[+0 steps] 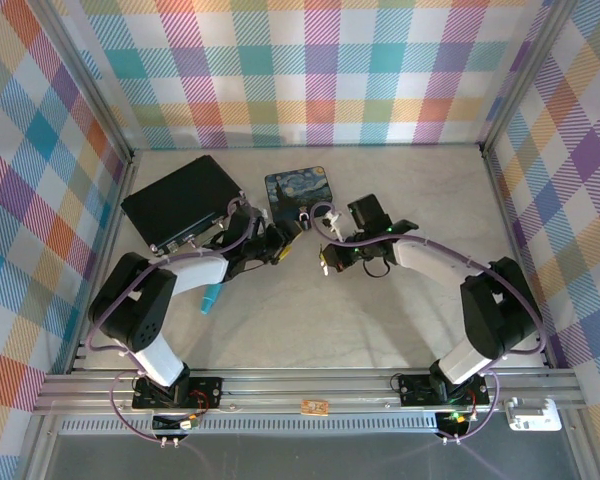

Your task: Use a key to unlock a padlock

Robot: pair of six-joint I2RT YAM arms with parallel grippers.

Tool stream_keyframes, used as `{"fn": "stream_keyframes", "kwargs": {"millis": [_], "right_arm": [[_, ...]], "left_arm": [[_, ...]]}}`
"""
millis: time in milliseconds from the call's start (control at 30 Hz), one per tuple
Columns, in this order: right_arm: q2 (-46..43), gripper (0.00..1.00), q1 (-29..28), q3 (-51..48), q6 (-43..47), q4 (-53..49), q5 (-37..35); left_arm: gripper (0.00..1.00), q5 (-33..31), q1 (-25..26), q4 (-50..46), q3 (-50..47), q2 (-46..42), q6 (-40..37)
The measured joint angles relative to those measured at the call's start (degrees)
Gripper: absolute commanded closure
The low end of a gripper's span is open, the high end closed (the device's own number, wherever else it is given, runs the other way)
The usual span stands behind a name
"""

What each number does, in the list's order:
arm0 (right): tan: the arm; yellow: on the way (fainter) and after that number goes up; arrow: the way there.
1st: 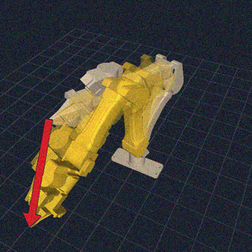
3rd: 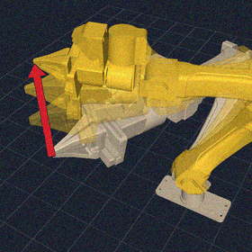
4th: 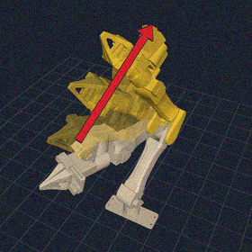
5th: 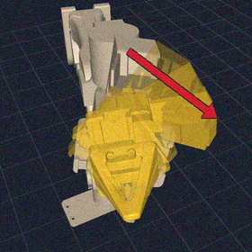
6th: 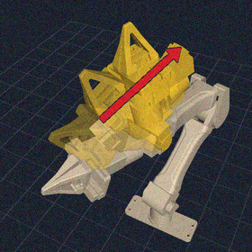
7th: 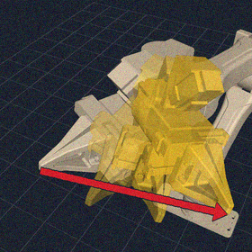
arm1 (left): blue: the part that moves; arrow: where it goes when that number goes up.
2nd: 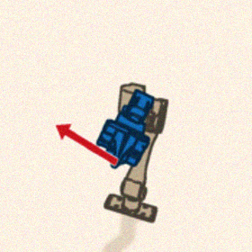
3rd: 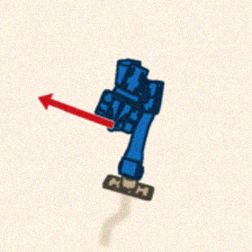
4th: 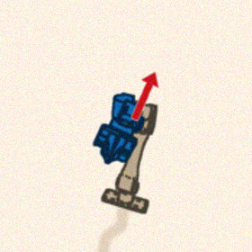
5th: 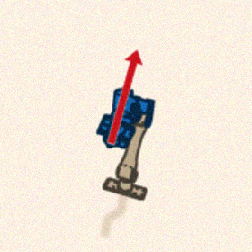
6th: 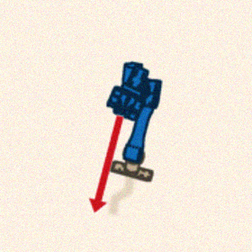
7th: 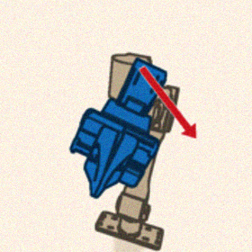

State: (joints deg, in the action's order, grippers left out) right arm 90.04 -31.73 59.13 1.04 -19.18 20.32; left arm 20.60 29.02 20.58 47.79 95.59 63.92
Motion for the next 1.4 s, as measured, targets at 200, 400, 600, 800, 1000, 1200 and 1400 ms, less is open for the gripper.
{"fn": "stream_keyframes", "kwargs": {"millis": [200, 400, 600, 800, 1000, 1200, 1400], "right_arm": [[-1.2, 1.0, 0.33, 0.02, 5.84, -2.95, 2.86], [-1.38, 1.0, 1.38, 0.24, 8.02, -5.64, 5.75], [-1.88, 1.0, 2.67, 0.44, 7.96, -5.73, 7.37], [-2.47, 1.0, 2.91, 1.01, 6.95, -5.46, 4.81], [-2.51, 1.0, 2.91, 1.75, 6.49, -3.89, 1.79], [-2.51, 1.0, 2.91, 1.75, 6.32, -3.37, 0.68], [-2.51, 1.0, 2.91, 2.27, 6.29, -2.71, 0.76]], "left_arm": [[0.37, 2.43, 2.45, 4.26, 4.09, 0.7, 2.25], [0.44, 4.15, 3.89, 6.95, 5.09, 1.16, 2.16], [0.46, 5.49, 4.24, 5.46, 5.77, 2.19, -0.37], [0.65, 4.09, 4.35, -0.72, 7.56, 2.19, -0.35], [0.63, 1.16, 5.95, -7.26, 10.14, 2.19, -0.02], [0.62, -0.15, 7.76, -9.79, 12.2, 2.19, 1.16], [0.66, -0.79, 8.52, -10.12, 13.11, 2.19, 1.25]]}}
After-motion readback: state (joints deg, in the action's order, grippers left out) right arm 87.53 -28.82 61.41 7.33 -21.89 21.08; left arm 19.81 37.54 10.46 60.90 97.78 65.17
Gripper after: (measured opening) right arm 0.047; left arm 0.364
